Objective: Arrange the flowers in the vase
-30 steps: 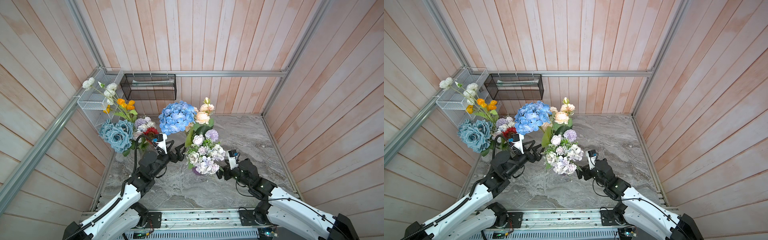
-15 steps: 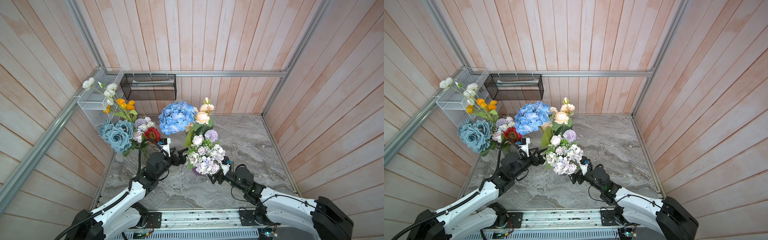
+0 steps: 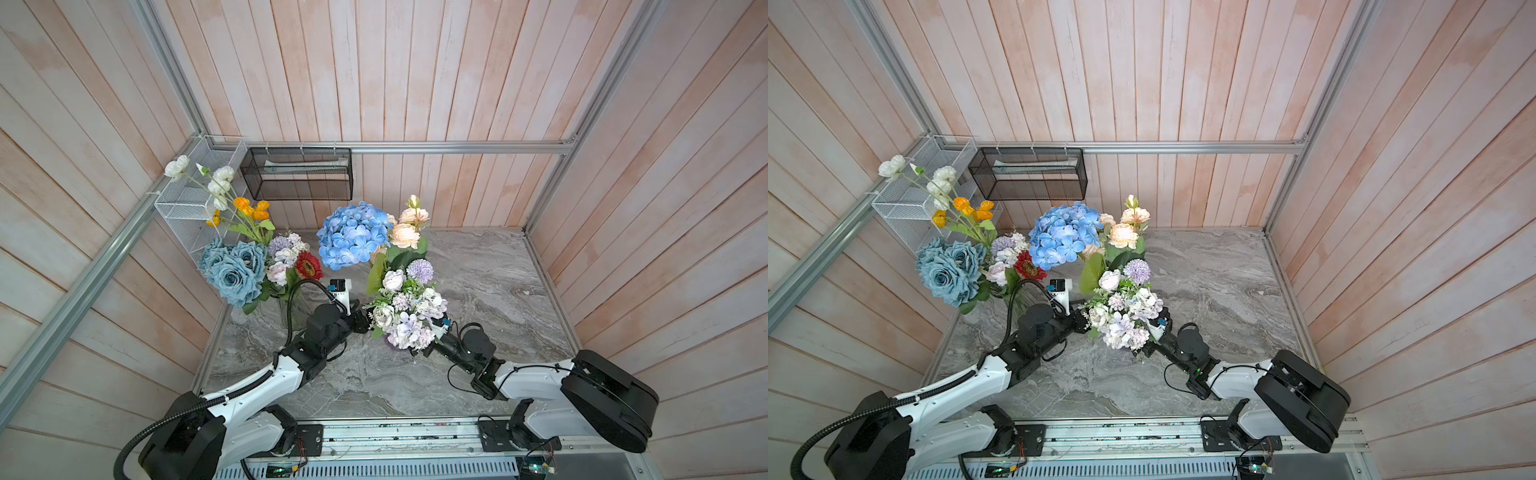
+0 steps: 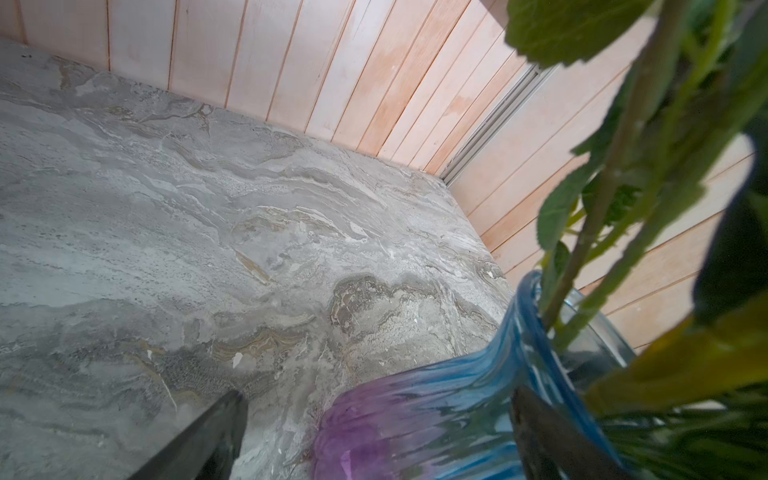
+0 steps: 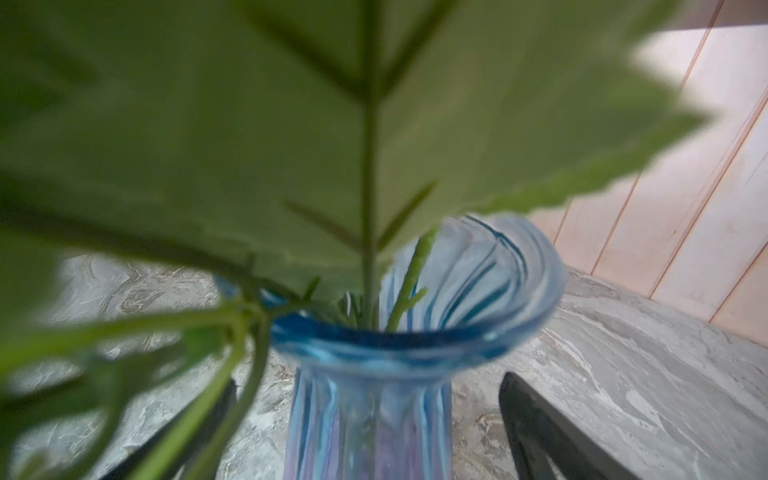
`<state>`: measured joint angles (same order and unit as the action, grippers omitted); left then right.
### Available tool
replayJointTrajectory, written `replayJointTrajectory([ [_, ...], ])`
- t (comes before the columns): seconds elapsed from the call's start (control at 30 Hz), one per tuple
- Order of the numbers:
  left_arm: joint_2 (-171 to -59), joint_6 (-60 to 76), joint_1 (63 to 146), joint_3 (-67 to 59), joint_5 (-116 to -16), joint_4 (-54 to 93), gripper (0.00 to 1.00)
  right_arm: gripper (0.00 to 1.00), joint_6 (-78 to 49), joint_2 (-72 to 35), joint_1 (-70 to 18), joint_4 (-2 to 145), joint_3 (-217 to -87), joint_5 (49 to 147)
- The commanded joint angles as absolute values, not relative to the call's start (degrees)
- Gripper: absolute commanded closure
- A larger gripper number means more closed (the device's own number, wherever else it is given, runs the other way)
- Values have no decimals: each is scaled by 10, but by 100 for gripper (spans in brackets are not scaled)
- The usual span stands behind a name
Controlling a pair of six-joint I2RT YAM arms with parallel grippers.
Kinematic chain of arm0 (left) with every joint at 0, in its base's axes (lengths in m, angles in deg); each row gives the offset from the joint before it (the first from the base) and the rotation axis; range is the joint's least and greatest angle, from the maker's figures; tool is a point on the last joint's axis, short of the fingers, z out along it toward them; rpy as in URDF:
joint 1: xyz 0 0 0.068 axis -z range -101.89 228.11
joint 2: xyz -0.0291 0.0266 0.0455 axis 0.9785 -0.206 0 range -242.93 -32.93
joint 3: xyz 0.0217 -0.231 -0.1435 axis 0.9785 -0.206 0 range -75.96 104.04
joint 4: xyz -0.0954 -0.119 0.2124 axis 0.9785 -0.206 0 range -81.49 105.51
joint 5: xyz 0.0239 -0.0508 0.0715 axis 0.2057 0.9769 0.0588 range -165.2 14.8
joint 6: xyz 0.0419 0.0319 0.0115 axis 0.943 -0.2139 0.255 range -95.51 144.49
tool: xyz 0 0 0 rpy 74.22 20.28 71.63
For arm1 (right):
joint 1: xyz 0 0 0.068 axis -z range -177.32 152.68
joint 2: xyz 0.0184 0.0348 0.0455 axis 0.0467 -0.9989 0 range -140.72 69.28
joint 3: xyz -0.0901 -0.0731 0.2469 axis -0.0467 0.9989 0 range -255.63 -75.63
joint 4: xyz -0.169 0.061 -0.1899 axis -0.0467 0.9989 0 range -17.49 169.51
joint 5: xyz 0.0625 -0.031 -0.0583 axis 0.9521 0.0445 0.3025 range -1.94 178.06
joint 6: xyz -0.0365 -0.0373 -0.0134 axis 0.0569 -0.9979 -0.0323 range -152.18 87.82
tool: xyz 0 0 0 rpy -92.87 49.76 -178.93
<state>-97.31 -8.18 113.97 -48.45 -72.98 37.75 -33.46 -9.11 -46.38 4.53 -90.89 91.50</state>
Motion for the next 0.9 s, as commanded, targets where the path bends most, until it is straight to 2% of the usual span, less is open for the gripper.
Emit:
replayJointTrajectory([
  [0.0,-982,-85,1145,-486,-742,404,0,2,-356,-119,-466,-35,-929,912],
  [0.73,-1010,-76,1154,-474,-736,418,0,7,-313,-260,-443,-176,-967,913],
  [0.87,-1008,-74,1155,-473,-736,417,0,11,-308,-282,-443,-199,-972,909],
])
